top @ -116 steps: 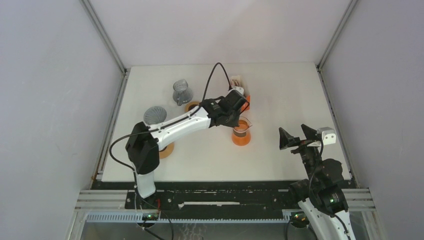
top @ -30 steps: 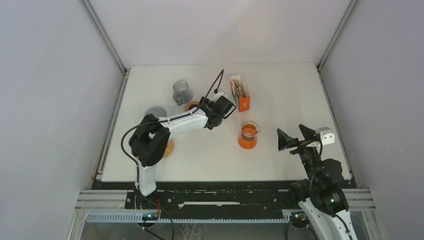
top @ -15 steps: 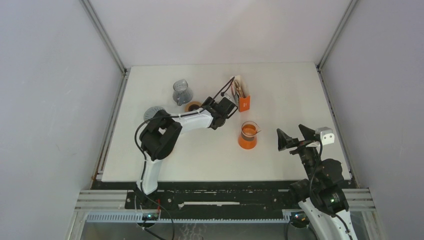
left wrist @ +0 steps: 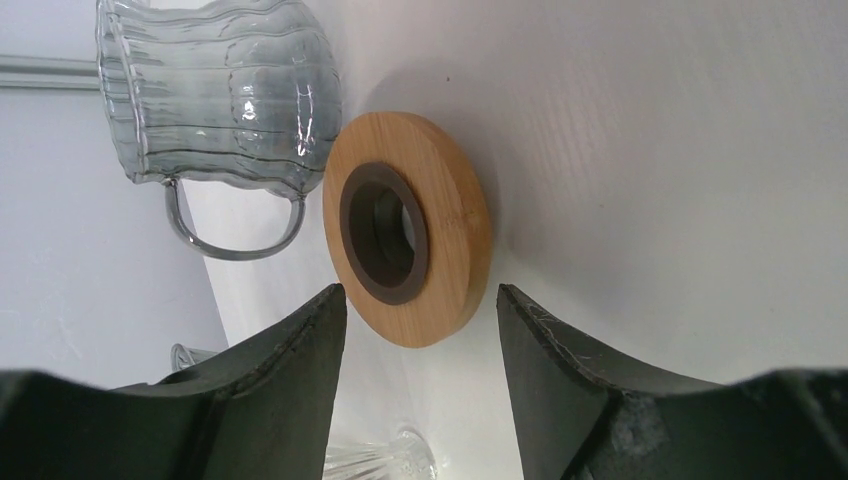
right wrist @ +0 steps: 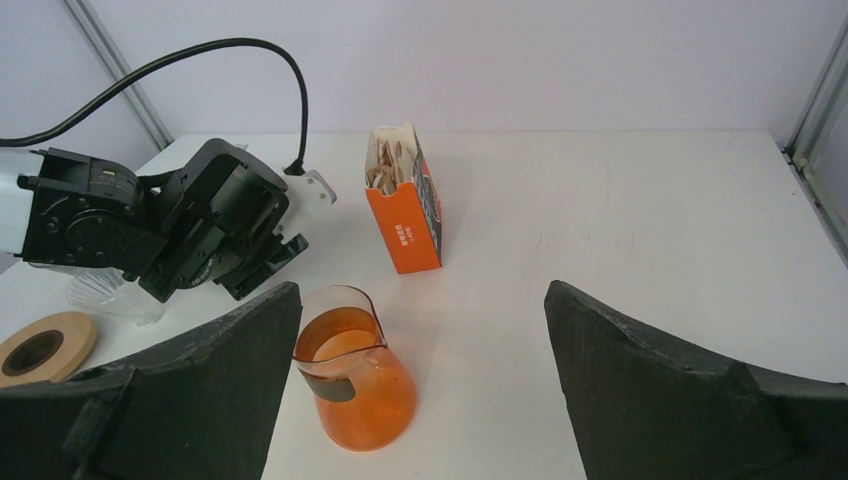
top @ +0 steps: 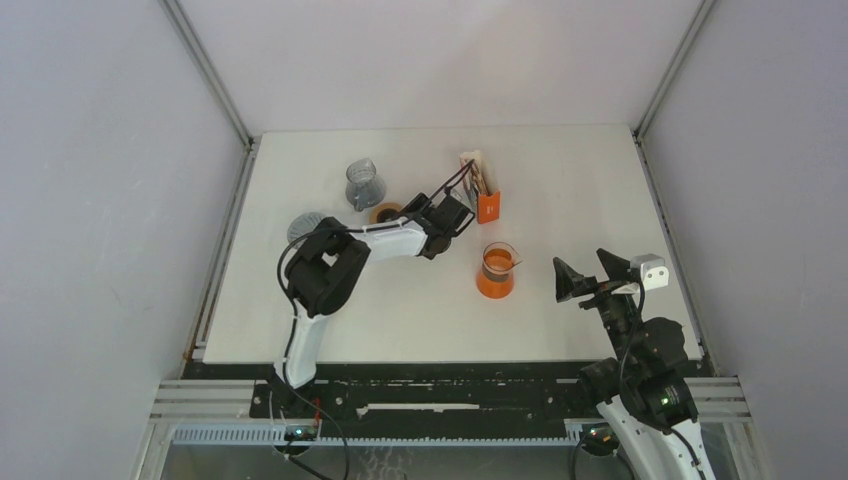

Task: Place the coffee filter in the dripper
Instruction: Pick up the dripper holder from the center of the board.

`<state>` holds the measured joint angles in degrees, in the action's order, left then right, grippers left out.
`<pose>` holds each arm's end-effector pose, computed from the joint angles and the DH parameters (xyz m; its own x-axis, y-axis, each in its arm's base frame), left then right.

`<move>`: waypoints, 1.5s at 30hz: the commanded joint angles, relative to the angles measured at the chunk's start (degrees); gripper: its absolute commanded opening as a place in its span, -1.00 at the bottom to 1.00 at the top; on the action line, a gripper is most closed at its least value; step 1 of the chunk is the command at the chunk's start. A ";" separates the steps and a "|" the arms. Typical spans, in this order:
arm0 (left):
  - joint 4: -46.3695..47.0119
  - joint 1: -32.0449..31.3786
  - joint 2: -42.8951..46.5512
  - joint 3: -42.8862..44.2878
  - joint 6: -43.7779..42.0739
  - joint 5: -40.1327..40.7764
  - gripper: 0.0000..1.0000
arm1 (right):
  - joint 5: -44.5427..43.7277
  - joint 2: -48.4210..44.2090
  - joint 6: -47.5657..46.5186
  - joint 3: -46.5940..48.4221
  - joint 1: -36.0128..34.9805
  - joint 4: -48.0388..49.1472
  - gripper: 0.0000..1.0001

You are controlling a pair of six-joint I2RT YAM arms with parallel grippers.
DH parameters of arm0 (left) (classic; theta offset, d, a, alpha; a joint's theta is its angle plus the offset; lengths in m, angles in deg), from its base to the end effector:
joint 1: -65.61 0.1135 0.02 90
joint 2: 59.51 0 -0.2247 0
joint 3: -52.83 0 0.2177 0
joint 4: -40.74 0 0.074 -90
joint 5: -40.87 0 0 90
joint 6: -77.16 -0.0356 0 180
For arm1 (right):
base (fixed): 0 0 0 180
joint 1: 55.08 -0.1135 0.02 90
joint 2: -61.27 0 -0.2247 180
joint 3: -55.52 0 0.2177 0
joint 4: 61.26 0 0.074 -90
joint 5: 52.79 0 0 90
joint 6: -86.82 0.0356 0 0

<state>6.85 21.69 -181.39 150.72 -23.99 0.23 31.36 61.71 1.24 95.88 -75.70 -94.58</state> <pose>0.2991 -0.2505 0.1335 -0.5674 0.7212 -0.3974 0.2761 0.6213 0.7334 0.0677 0.0216 0.2675 0.0876 0.1149 -0.9895 -0.2631 0.9607 0.0882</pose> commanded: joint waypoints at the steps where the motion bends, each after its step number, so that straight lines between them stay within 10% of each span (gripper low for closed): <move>1: 2.51 0.90 -0.88 2.00 -2.00 1.26 0.24 | 0.29 -4.75 0.71 0.10 -0.29 1.97 1.00; 16: 2.95 1.86 -0.73 0.90 -2.59 -0.80 0.20 | 0.04 -4.58 0.63 0.16 -0.31 1.90 1.00; 45: -0.34 0.77 7.80 0.62 -0.74 -2.23 -0.83 | 0.24 -5.10 0.67 0.11 -0.32 1.96 1.00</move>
<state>6.41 23.61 -179.53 150.72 -24.91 -1.83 31.34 61.71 1.24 95.88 -75.74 -94.58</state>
